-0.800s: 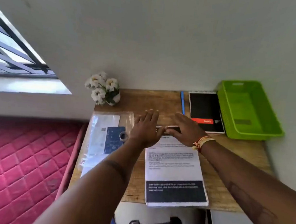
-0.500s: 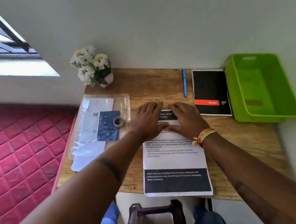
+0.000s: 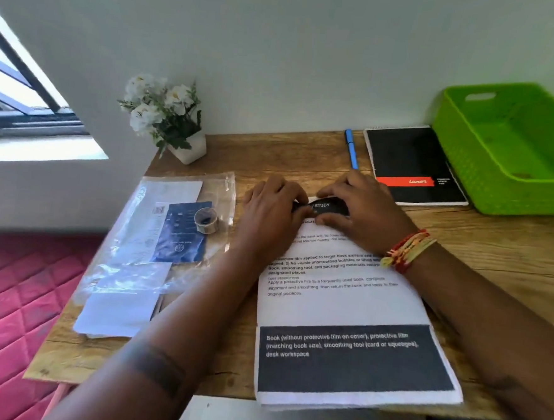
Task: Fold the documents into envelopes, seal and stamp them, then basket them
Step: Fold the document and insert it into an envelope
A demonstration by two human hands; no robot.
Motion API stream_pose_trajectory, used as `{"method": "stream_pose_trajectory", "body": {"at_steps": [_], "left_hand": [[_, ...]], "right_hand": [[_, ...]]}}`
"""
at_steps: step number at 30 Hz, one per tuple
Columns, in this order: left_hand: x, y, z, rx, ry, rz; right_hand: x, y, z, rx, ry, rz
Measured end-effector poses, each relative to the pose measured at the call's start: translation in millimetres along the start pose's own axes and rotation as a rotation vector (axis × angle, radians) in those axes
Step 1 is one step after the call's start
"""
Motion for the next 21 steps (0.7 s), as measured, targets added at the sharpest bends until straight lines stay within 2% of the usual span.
{"method": "stream_pose_trajectory", "body": {"at_steps": [4, 8, 12, 15, 21], "left_hand": [[-3, -2, 0, 0.037, -0.036, -0.032], [5, -12, -7, 0.041, -0.06, 0.015], [27, -30, -19, 0.109, 0.034, 0.139], [40, -47, -33, 0.173, -0.021, 0.086], [47, -46, -67, 0.036, -0.196, 0.01]], "right_hand": [[-6, -2, 0, 0.024, -0.045, -0.089], [-15, -12, -10, 0.095, 0.004, -0.128], [-27, -27, -10, 0.016, 0.032, -0.257], [-35, -44, -11, -0.045, 0.076, -0.2], [-20, -68, -31, -0.058, 0.305, -0.103]]}}
Point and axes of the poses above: each hand's wrist, its own z-axis towards the middle knuckle, its own y-axis out of the palm, x = y × z, the point moved 7 cm from there along z, towards the middle knuckle, and after that the axes turned 13 degrees about -y, right-handed, at the moved point
